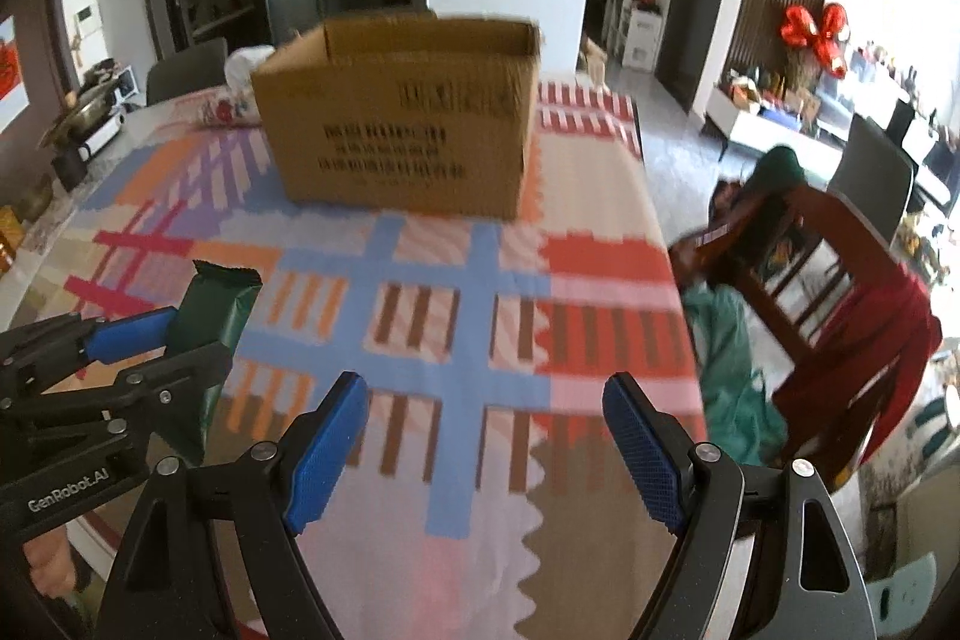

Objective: Organize snacks
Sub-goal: 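Carry the dark green packet into the box and open the left tool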

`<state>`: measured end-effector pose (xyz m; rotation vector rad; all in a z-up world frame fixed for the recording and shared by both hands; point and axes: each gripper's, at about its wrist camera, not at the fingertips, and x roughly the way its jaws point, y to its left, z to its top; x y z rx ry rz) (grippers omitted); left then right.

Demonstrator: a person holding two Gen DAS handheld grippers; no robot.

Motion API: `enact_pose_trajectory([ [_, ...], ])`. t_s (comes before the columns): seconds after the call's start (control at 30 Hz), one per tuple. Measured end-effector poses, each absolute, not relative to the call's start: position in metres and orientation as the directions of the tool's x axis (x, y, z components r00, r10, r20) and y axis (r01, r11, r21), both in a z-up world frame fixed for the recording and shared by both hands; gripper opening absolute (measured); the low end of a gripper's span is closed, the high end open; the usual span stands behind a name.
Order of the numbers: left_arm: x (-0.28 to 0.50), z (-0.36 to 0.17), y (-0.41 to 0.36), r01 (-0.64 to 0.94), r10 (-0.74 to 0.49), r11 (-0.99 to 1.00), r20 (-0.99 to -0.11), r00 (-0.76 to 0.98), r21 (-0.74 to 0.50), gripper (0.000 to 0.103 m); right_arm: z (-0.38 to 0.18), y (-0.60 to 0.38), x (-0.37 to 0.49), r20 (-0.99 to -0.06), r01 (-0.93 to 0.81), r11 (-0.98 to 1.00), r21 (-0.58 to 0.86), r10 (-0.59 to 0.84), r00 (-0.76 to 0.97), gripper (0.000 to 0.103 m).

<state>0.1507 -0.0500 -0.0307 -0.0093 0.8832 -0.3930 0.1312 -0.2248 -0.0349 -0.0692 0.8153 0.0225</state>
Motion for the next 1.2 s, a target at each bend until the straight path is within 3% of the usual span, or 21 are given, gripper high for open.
enact_pose_trajectory([
  [0.67, 0.224, 0.045, -0.035, 0.292, -0.270, 0.953, -0.655, 0.705, -0.078, 0.044, 0.028, -0.213, 0.210, -0.646, -0.050, 0.995, -0.089, -0.020, 0.763, 0.081],
  [1.2, 0.303, 0.080, -0.053, 0.315, -0.274, 0.947, -0.677, 0.683, -0.066, 0.044, 0.071, -0.219, 0.302, -0.707, -0.073, 0.995, -0.060, 0.009, 0.707, 0.081],
])
